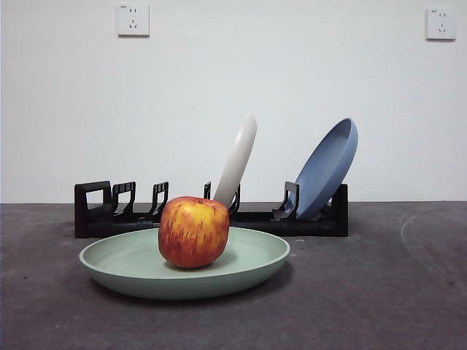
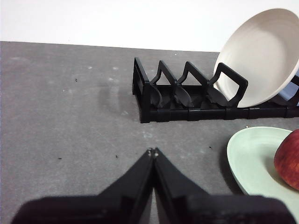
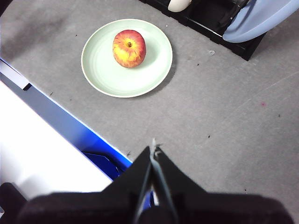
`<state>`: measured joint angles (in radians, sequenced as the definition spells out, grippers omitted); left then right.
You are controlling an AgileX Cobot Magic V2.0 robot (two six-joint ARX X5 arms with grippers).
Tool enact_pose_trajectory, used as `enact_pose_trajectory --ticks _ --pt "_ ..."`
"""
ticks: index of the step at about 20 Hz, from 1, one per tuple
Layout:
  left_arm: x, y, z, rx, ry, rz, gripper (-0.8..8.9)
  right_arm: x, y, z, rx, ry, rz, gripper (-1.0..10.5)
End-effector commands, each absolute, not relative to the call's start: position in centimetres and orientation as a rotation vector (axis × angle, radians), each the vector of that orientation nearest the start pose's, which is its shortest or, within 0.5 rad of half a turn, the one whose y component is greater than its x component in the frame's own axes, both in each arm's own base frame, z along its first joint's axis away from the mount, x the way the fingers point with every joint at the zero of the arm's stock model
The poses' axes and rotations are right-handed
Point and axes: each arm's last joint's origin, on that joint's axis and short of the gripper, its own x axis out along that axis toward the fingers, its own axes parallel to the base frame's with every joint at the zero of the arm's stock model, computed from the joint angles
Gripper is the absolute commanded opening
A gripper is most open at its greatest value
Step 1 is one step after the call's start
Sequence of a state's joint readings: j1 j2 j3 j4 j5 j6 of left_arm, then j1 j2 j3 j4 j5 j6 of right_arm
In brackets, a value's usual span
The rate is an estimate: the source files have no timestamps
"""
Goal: Take the green plate from the plate rack,put the plate on the table,take the apple from the table,put the apple in the plate
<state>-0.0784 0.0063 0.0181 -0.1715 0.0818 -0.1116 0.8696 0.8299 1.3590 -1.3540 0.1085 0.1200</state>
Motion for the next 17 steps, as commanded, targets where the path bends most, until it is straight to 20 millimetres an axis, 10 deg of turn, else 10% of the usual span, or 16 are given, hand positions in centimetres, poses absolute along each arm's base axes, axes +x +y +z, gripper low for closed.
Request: enact_pose_trajectory --ticks 1,17 --pt "9.58 -0.95 15.07 -0.103 0.169 -0.148 -0.03 5.86 6.45 40.04 -0.294 0.806 0.658 -0.2" --pt "9.62 -0.96 15.0 -0.103 0.177 -0.148 -0.04 5.87 6.46 40.04 -0.294 0.807 0.658 -0.2"
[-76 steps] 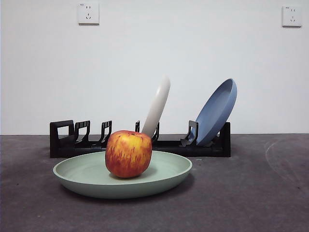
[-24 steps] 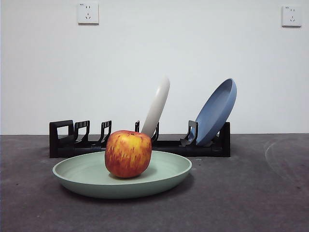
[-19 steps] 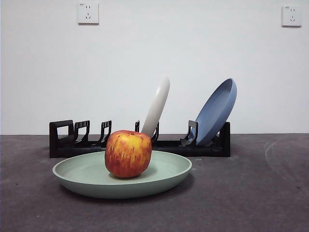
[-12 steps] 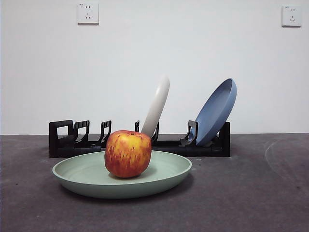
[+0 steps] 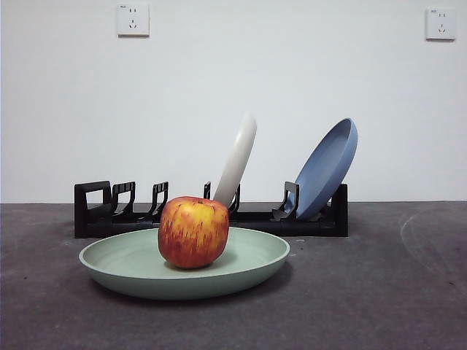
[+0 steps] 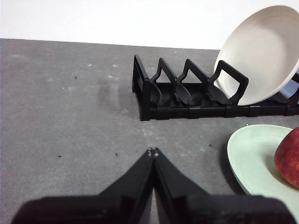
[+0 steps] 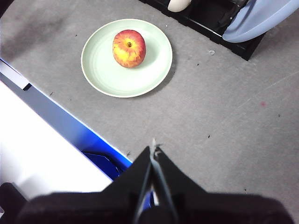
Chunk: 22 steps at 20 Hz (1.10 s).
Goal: Take the green plate from the plate rack,put the plate on the table,take the apple from the table,put the apple in the plate
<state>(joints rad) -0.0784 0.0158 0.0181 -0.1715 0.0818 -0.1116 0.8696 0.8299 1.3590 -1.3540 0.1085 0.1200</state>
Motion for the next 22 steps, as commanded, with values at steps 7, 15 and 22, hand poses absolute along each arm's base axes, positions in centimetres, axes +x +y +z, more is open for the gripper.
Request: enact_pose_trajectory --ticks 7,15,22 --pt "9.6 -1.0 15.0 -0.103 0.177 -0.148 -0.04 7.0 7.1 39.4 -0.303 0.781 0.535 -0.2" --pt "9.6 -1.0 15.0 -0.103 0.177 -0.148 -0.04 11.8 8.4 32.2 -0.253 0.656 0.41 -0.2" --pt "9.6 -1.0 15.0 -0.103 0.177 -0.148 -0.04 14.8 4.7 20.4 0.015 0.242 0.354 -0.2"
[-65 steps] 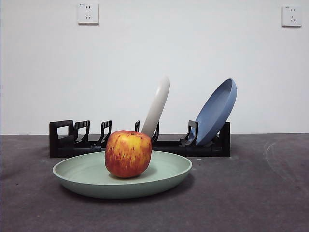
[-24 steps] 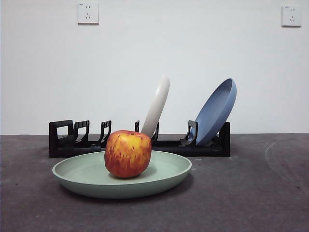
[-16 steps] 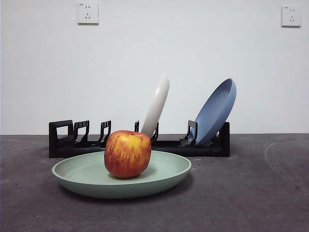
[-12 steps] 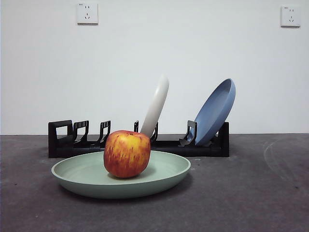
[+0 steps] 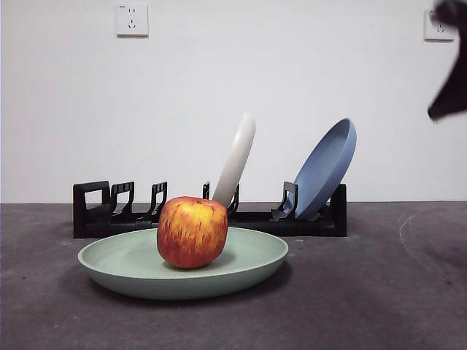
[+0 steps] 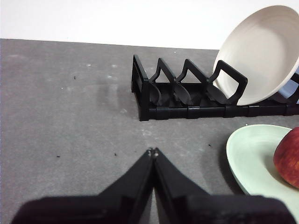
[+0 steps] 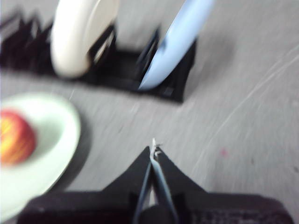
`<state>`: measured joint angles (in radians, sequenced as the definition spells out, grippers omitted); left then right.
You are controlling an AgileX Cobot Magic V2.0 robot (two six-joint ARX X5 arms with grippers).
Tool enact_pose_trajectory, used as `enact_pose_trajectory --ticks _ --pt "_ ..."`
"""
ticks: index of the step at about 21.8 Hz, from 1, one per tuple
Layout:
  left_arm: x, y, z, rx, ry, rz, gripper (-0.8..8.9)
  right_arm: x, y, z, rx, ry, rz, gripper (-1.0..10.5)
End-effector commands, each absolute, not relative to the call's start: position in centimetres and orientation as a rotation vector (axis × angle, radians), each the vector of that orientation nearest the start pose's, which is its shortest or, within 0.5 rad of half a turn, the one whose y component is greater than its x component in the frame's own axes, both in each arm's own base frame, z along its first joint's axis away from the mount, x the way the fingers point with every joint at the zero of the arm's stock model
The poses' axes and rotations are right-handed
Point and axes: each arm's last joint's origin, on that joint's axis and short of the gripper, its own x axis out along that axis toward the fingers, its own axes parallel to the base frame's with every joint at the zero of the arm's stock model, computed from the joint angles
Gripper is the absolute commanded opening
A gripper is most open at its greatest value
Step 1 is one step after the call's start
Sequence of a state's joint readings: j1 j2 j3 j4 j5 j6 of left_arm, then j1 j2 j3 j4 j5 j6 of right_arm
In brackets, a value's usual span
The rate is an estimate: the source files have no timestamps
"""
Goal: Take the green plate from the plate rack,put the plate on the table,take the apple from the table,put the apple in the plate
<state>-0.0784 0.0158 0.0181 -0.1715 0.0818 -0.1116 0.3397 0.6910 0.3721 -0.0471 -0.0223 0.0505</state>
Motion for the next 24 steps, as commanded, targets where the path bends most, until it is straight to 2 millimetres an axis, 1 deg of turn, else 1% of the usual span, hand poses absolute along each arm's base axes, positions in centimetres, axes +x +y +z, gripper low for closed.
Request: enact_pose_trajectory --ticks 1,3,7,14,24 --pt "9.6 -1.0 15.0 -0.103 0.177 -0.148 -0.04 14.5 4.1 19.5 0.025 0.191 0.339 -0.2" --pt "9.6 -1.0 15.0 -0.103 0.177 -0.147 -0.04 13.9 3.1 18.0 0.033 0.128 0.284 -0.2" --pt "9.6 -1.0 15.0 -0.103 0.178 -0.148 -0.03 12.7 1.9 16.1 0.039 0.093 0.212 -0.2" --pt "9.6 -1.0 15.0 -0.103 0.178 -0.148 -0.03 11.9 0.8 16.0 0.038 0.108 0.128 -0.2" --pt "9.6 -1.0 15.0 -0.103 0.178 -0.147 -0.03 10.1 -0.2 14.6 -0.009 0.239 0.05 -0.2"
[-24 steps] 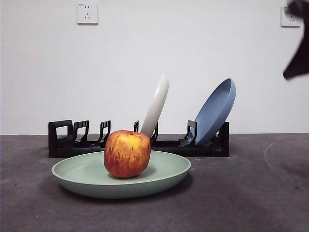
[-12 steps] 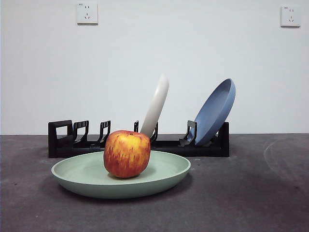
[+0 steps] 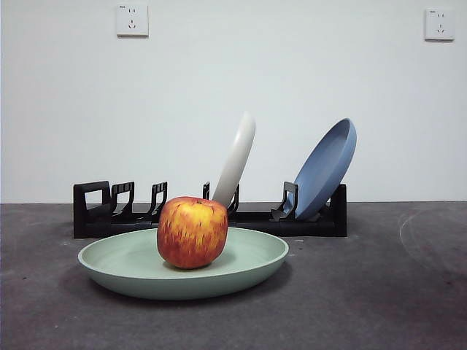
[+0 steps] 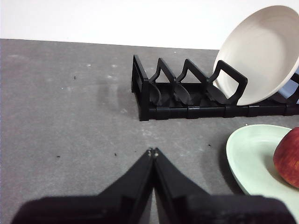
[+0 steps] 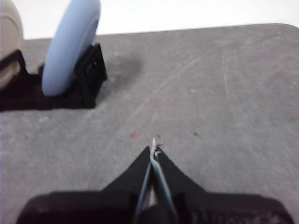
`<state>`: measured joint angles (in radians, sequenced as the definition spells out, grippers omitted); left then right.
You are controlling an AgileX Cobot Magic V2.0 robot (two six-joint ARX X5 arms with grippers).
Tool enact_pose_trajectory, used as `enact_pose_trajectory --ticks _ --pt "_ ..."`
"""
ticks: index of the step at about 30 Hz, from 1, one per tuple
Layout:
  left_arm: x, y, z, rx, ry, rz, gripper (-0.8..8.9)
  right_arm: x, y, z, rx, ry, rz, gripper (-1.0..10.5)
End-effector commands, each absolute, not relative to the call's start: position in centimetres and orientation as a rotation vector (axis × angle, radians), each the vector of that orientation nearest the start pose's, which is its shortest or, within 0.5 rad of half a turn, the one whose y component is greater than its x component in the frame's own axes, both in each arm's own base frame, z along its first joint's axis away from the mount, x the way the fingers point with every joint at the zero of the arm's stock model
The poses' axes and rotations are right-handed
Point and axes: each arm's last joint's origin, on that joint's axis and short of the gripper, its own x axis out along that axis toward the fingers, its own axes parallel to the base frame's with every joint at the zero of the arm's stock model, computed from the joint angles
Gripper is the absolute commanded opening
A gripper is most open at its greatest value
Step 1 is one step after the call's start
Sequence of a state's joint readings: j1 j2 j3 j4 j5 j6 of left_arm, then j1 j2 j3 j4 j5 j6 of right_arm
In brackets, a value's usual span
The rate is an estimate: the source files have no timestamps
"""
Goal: Take the green plate from the plate rack,put the plate on the table,take the apple from the table,put the apple in the plate
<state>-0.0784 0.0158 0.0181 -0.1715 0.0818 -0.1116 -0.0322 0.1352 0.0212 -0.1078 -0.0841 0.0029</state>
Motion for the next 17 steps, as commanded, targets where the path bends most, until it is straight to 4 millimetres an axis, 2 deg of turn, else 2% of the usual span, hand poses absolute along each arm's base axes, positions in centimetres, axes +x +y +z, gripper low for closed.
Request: enact_pose_trajectory --ticks 1,6,17 --pt "9.62 -0.96 15.0 -0.103 0.178 -0.148 -0.04 9.97 -0.17 14.47 -0.013 0.248 0.05 -0.2" --pt "9.62 -0.96 15.0 -0.103 0.178 -0.148 -0.04 9.56 -0.16 15.02 -0.016 0.175 0.054 -0.2" --pt "9.65 -0.96 14.95 -0.103 0.184 -0.147 -0.04 9.58 -0.19 15.04 -0.016 0.174 0.044 -0.2"
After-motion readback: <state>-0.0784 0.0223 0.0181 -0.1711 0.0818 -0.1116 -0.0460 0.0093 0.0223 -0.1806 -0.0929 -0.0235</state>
